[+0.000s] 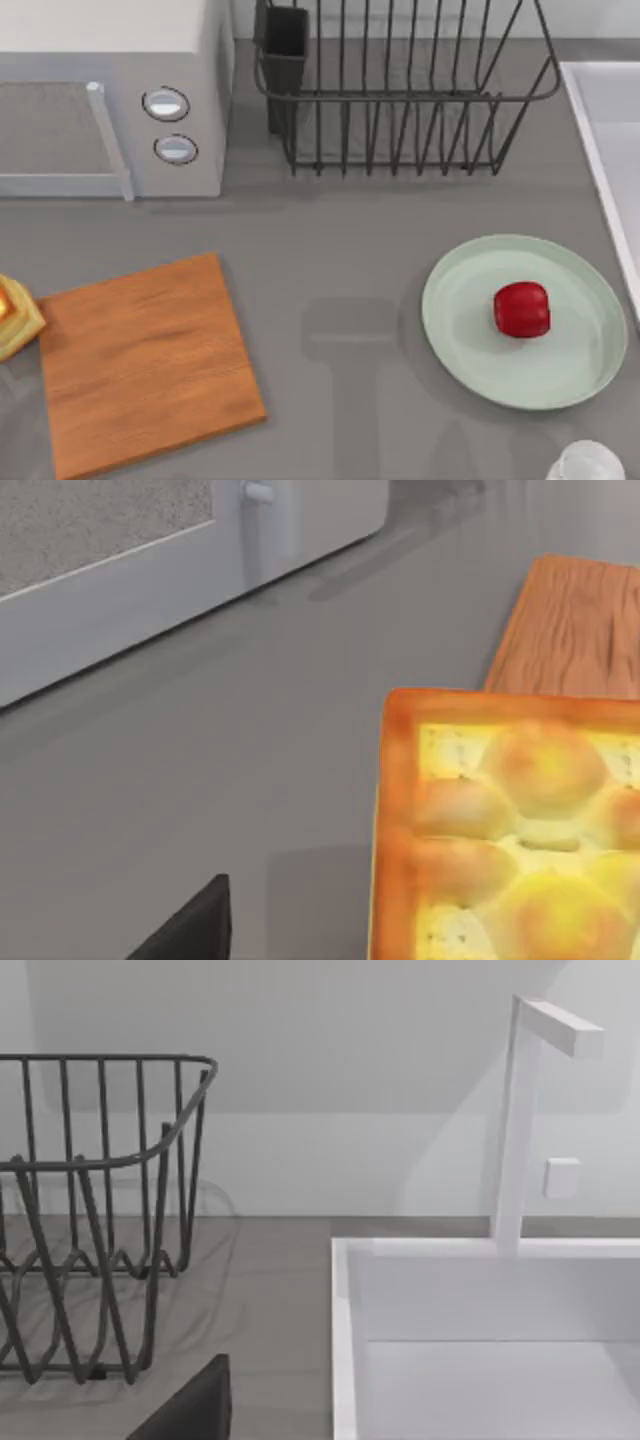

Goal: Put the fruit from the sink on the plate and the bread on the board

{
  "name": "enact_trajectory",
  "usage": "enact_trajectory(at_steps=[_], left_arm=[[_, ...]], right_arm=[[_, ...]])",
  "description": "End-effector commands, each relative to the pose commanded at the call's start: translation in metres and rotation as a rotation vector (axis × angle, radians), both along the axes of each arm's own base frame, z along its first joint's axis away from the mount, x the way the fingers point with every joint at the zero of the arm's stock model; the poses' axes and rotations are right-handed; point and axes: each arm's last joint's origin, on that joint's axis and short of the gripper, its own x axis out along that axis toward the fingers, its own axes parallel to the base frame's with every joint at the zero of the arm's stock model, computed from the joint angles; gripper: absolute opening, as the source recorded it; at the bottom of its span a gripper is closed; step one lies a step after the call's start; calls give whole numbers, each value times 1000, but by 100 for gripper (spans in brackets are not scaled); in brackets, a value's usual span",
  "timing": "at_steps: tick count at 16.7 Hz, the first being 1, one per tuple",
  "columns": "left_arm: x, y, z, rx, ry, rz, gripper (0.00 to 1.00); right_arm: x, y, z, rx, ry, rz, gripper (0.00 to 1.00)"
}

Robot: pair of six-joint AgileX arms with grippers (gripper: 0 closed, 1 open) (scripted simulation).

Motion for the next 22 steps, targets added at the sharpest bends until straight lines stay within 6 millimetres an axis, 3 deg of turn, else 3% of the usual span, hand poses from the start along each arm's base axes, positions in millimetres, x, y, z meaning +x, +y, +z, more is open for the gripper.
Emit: enact_trajectory(at_steps=[10, 22], left_arm=[[23, -28, -10, -1, -2, -5, 100], [25, -42, -28, -1, -1, -3, 100]], right_arm=[[0, 0, 0, 0, 0, 0, 100], [0, 0, 0, 0, 0, 0, 100]])
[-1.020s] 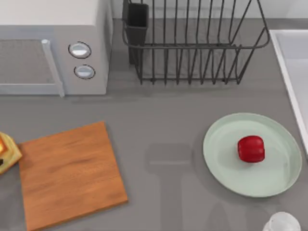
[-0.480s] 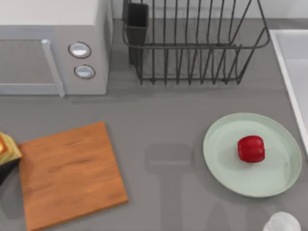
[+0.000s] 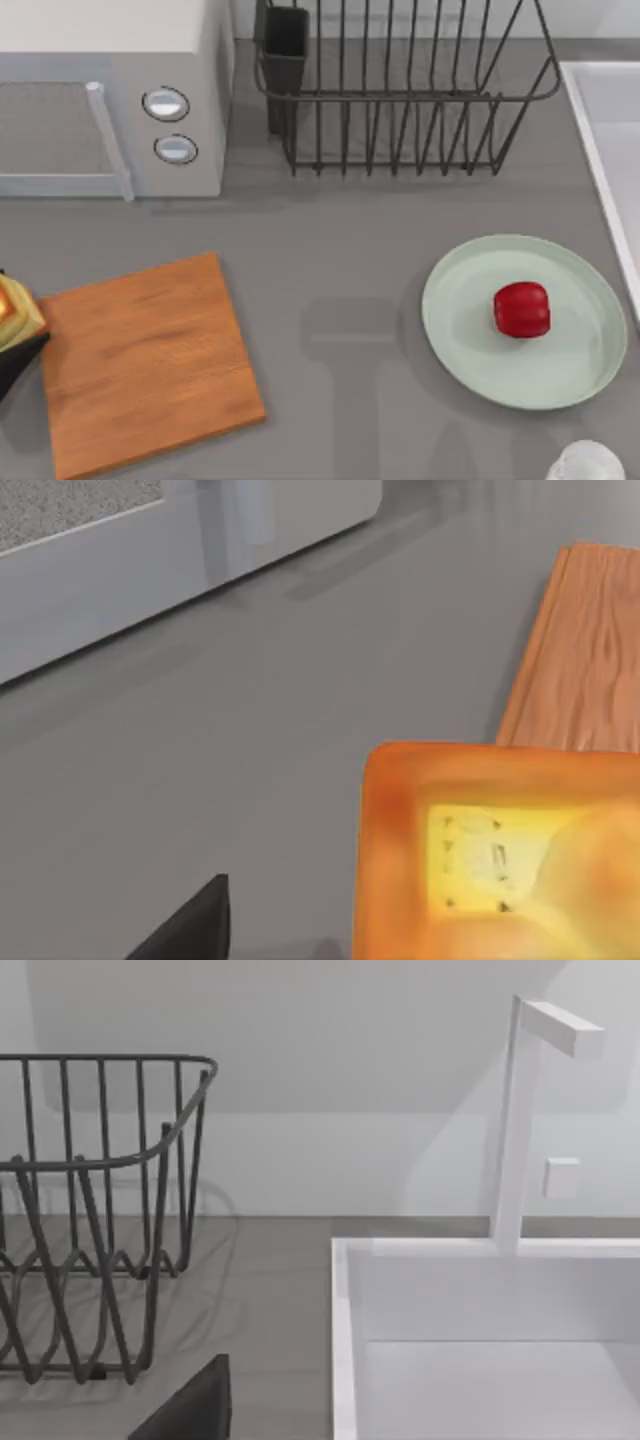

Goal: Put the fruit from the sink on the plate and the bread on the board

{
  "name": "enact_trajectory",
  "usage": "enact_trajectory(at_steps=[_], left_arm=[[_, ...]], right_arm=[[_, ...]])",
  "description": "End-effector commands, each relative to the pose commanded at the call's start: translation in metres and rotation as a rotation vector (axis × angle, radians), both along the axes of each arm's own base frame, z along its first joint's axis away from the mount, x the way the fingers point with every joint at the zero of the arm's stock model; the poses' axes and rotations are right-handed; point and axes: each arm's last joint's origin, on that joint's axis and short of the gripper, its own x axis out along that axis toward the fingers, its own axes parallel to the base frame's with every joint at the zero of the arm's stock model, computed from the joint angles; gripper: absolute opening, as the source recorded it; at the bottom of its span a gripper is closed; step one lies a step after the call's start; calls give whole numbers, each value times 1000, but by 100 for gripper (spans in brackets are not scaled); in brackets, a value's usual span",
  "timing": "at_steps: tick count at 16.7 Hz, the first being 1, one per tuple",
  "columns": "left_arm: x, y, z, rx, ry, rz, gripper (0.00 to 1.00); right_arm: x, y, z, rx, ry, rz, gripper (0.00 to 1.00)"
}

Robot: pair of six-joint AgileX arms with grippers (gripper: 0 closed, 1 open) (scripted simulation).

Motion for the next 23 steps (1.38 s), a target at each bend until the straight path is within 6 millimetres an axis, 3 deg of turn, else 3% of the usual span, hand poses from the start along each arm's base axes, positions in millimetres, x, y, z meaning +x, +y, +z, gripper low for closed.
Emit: enact_trajectory(at_steps=[1, 14, 23], left_arm=[[0, 0, 0, 0, 0, 0, 100], [0, 0, 0, 0, 0, 0, 2], [0, 1, 0, 2, -2, 2, 0]], right_arm=[[0, 0, 0, 0, 0, 0, 100], [0, 0, 0, 0, 0, 0, 100], [0, 0, 0, 0, 0, 0, 100]])
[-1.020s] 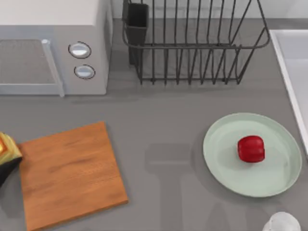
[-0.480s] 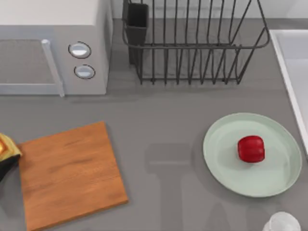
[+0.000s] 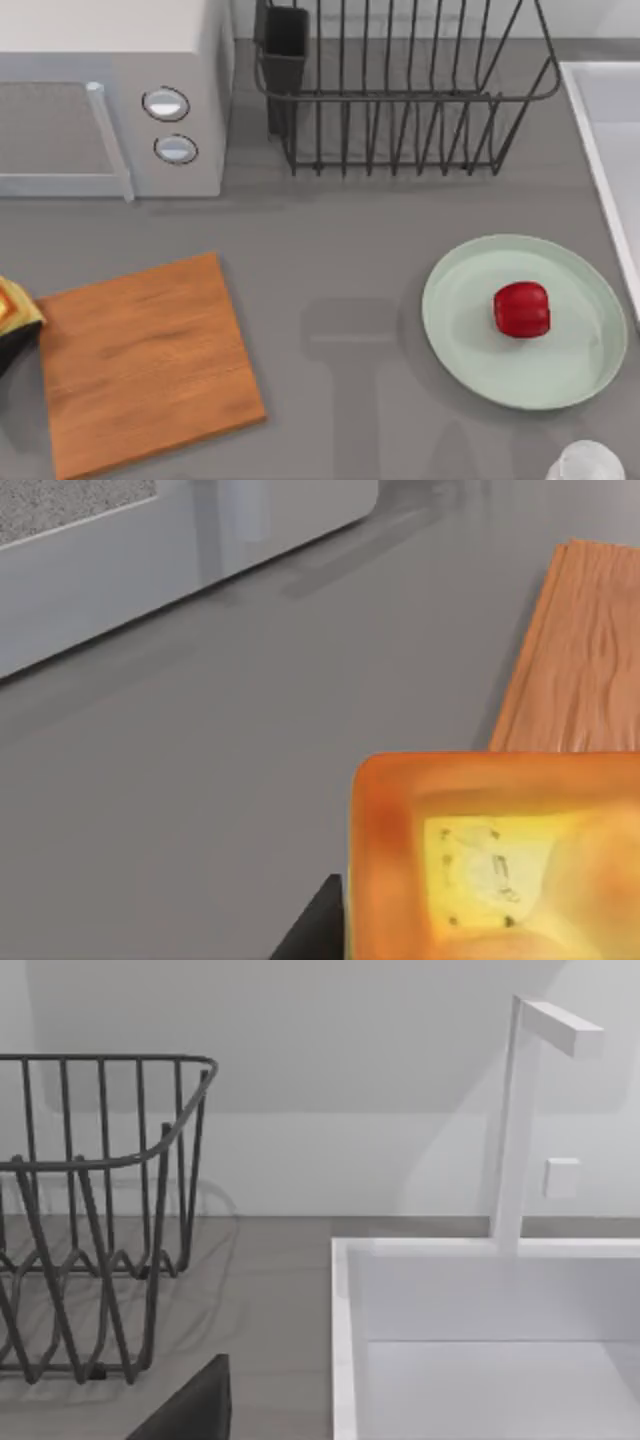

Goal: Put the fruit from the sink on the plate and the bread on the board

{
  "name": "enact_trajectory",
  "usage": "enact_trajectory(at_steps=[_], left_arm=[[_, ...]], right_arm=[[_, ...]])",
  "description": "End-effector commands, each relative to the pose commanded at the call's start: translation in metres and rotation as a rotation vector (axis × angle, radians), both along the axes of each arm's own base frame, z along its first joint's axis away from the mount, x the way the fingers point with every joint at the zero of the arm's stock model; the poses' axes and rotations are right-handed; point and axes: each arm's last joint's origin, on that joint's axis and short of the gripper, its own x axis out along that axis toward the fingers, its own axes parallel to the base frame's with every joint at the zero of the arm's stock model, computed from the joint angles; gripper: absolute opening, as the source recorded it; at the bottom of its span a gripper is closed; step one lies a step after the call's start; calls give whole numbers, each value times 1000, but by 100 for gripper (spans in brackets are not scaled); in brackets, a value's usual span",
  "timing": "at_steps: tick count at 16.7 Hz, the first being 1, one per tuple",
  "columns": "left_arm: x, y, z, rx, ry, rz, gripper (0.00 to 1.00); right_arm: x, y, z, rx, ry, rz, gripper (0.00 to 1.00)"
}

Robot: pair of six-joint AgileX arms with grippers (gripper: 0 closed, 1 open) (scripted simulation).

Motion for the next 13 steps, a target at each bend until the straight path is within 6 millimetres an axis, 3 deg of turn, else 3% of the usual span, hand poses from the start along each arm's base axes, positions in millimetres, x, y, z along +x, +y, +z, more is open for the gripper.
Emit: enact_trajectory(at_steps=[4, 13], left_arm=[[3, 1, 14, 1, -4, -5, 0], [2, 1, 91, 1, -3, 0, 0]], right_arm=[[0, 0, 0, 0, 0, 0, 100], [0, 0, 0, 0, 0, 0, 100]])
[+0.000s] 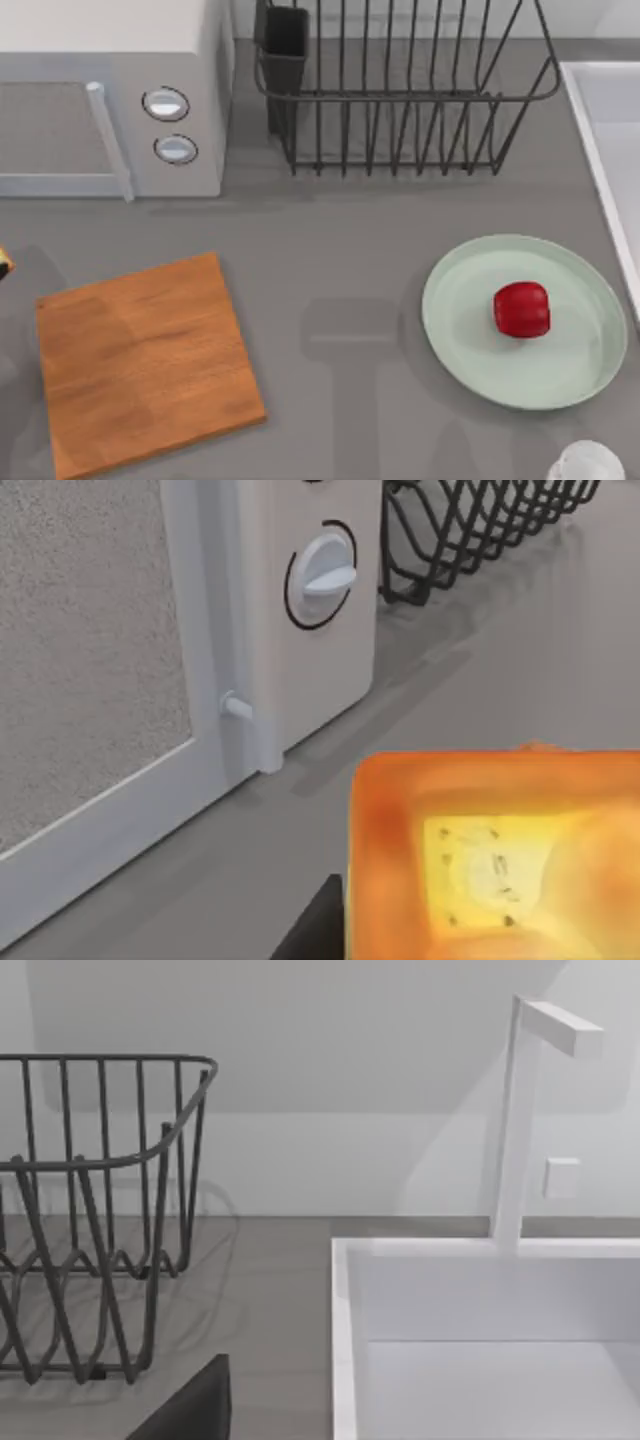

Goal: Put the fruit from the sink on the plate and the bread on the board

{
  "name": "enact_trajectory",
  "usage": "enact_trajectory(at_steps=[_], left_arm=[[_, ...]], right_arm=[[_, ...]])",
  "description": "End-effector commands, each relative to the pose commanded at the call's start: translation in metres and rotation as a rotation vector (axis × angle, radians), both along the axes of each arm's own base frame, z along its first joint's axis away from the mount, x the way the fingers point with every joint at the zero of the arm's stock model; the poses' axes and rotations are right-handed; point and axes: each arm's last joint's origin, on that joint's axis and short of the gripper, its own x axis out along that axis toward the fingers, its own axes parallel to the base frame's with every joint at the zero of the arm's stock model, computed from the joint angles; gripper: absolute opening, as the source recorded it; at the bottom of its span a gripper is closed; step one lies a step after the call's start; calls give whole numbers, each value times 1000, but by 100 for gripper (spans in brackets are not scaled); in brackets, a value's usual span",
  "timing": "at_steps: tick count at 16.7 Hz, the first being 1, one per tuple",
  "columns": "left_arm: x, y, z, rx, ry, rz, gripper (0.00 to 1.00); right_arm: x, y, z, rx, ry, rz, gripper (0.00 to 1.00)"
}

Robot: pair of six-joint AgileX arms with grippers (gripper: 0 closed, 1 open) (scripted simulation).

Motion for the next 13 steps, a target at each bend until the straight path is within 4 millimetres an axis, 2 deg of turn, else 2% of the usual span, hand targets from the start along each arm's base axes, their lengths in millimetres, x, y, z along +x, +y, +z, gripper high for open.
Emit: enact_trajectory(at_steps=[2, 8, 10, 13], left_arm=[[-1, -1, 8, -1, 3, 0, 0], [-1, -3, 7, 3, 11, -2, 0], [2, -11, 7, 22, 52, -8, 0], [7, -33, 7, 78, 166, -9, 0]], right_arm=[[0, 0, 0, 0, 0, 0, 100], [0, 0, 0, 0, 0, 0, 100], [0, 0, 0, 0, 0, 0, 100], [0, 0, 0, 0, 0, 0, 100]])
